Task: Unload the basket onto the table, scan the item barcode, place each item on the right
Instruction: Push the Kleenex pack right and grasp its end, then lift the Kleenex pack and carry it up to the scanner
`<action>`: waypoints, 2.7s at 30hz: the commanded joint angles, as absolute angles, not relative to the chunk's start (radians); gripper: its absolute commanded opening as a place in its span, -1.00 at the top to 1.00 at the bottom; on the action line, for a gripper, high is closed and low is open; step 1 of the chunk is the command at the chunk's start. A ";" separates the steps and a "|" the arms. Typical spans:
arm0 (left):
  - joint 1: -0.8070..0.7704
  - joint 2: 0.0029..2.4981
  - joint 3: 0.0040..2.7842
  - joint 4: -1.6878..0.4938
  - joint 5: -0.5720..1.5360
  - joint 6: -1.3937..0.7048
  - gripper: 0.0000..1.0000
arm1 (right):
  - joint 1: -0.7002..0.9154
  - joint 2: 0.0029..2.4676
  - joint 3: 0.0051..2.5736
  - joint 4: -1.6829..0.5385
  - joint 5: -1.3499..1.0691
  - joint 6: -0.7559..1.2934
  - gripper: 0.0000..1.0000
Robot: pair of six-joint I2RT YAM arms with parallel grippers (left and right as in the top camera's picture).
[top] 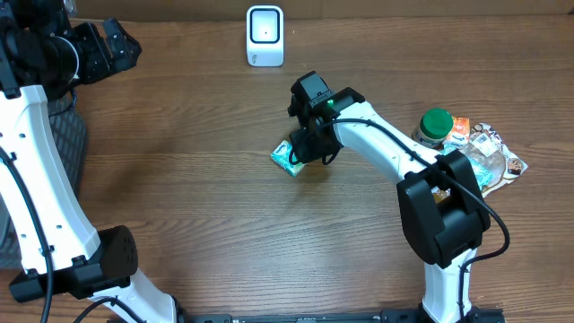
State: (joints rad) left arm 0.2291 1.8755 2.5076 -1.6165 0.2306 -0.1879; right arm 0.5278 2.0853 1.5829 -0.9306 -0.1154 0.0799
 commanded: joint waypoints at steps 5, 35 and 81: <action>0.228 1.864 2.515 -1.615 0.228 -0.199 -0.99 | 0.525 2.090 1.570 -0.901 -0.102 0.025 0.29; 0.228 1.864 2.515 -1.615 0.228 -0.199 -0.99 | 0.415 2.115 1.542 -0.890 -0.810 0.002 0.92; 0.228 1.864 2.515 -1.615 0.228 -0.198 -0.99 | 0.226 1.943 1.971 -0.923 -1.158 0.404 0.92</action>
